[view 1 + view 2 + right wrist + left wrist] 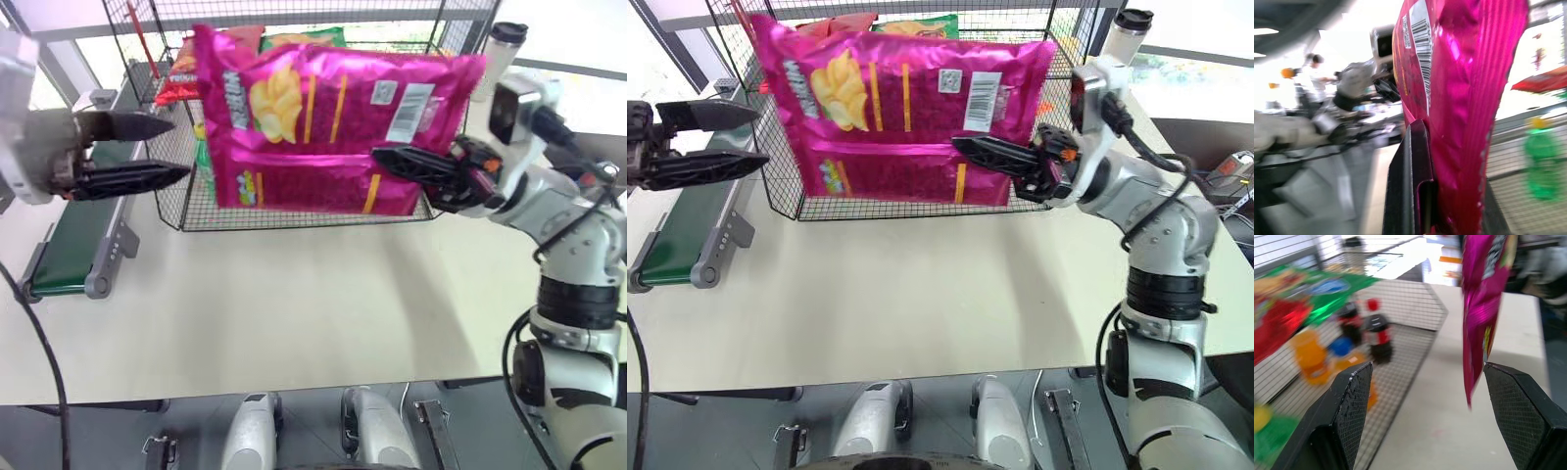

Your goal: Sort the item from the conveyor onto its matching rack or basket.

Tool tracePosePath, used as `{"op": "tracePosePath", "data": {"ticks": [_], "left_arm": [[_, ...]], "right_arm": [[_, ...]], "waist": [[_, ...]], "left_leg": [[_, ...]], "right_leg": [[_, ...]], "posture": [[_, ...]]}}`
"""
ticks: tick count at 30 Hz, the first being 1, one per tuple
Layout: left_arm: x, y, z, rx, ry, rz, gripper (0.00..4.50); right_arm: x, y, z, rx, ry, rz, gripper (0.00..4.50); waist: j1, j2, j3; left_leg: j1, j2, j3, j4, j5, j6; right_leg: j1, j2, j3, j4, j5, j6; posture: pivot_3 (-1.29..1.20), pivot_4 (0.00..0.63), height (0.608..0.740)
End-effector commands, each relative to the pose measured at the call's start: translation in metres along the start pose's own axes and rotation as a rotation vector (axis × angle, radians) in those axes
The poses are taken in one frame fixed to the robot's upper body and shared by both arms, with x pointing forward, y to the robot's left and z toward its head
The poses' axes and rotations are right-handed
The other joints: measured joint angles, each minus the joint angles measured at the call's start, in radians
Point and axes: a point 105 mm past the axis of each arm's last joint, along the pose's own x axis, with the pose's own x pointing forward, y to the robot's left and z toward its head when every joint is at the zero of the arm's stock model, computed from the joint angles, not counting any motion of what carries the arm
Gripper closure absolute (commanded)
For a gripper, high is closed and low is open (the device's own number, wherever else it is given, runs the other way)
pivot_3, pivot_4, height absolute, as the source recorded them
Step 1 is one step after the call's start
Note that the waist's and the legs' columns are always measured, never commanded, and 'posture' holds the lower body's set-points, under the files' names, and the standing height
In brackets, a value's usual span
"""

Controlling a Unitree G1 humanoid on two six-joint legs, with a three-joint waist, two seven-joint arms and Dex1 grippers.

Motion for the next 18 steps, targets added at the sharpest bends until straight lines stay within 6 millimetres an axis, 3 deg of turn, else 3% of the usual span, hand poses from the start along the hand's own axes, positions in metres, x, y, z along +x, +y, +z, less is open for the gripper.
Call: {"op": "tracePosePath", "data": {"ticks": [1,4,9,14,18], "left_arm": [[-0.007,0.003,0.006,0.030,-0.063,0.074,0.75],[0.007,-0.001,0.001,-0.027,-0.139,0.082,0.75],[0.036,-0.010,-0.001,-0.077,-0.229,0.072,0.75],[0.051,-0.016,-0.003,-0.103,-0.270,0.059,0.75],[0.053,-0.015,-0.004,-0.120,-0.297,0.074,0.75]], "right_arm": [[-0.025,0.006,0.044,-0.239,-0.043,-0.188,4.50],[-0.047,0.006,0.077,-0.422,-0.059,-0.408,4.50],[-0.055,-0.007,0.107,-0.735,-0.027,-0.678,4.50],[-0.035,-0.032,0.085,-0.988,0.142,-0.732,4.50],[-0.032,-0.058,0.073,-1.121,0.226,-0.724,4.50]], "waist": [[0.002,0.000,0.000],[0.018,0.000,0.000],[0.019,0.000,0.000],[0.010,0.000,-0.001],[0.009,0.000,0.000]], "left_leg": [[0.000,0.000,0.001,0.000,0.000,0.000],[0.000,-0.001,0.002,0.000,0.000,0.000],[0.003,-0.001,0.002,0.001,0.000,0.000],[0.004,-0.001,0.002,0.001,0.000,0.000],[0.003,-0.001,0.002,0.001,0.000,0.000]], "right_leg": [[0.000,-0.001,0.000,-0.001,0.000,0.000],[0.000,-0.002,0.001,-0.001,0.000,0.001],[0.003,-0.002,0.001,-0.001,0.000,0.000],[0.003,-0.001,0.003,0.000,0.000,0.001],[0.003,-0.001,0.003,-0.001,0.000,0.001]], "posture": [[0.00,0.150,0.740],[0.00,0.150,0.740],[0.00,0.150,0.740],[0.00,0.150,0.740],[0.00,0.150,0.740]]}}
